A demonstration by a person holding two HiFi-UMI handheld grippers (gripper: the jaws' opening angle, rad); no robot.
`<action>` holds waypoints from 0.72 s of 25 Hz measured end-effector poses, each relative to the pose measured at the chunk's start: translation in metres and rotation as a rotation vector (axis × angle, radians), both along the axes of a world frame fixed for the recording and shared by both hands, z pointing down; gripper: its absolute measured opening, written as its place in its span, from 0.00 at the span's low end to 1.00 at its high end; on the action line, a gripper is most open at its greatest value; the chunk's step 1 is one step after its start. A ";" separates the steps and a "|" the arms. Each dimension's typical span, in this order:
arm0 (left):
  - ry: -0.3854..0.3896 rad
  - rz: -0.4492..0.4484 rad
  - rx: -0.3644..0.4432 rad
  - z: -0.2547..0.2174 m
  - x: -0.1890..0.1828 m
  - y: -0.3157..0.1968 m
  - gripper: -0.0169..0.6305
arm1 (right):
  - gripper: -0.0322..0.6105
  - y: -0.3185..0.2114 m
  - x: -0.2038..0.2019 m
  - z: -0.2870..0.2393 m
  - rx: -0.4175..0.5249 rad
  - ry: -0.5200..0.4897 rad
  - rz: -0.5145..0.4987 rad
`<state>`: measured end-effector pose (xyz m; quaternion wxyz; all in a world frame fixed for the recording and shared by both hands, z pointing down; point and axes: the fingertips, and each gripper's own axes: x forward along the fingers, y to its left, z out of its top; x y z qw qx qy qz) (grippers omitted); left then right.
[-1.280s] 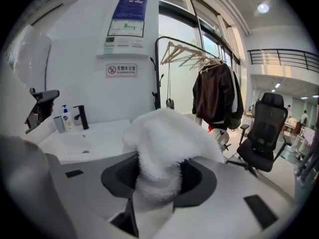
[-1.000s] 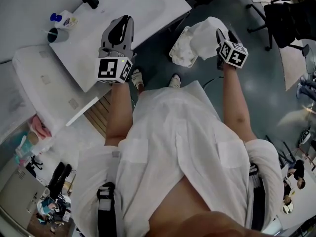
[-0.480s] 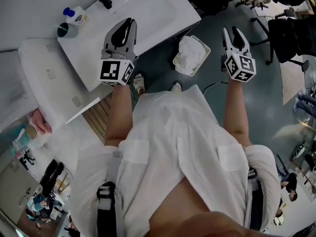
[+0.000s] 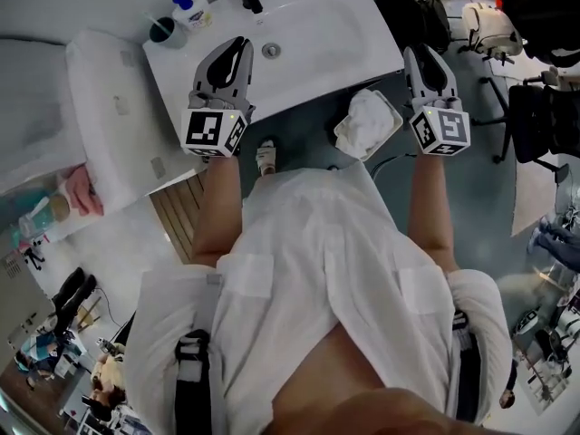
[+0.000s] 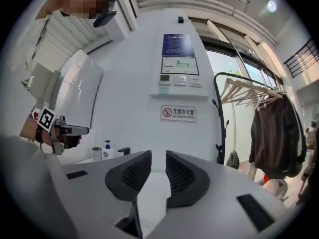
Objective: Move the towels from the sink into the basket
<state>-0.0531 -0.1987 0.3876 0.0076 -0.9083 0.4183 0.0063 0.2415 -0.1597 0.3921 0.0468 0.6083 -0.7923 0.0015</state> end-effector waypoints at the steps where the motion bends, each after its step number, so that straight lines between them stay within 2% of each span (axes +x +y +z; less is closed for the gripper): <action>1: -0.001 -0.017 0.003 -0.002 -0.011 -0.002 0.09 | 0.22 -0.006 -0.013 -0.004 0.013 -0.001 -0.027; 10: -0.007 -0.138 0.025 -0.015 -0.101 -0.017 0.08 | 0.14 -0.046 -0.117 -0.028 0.080 -0.008 -0.213; 18: -0.016 -0.179 0.040 -0.021 -0.154 -0.027 0.08 | 0.09 -0.068 -0.184 -0.039 0.106 0.004 -0.288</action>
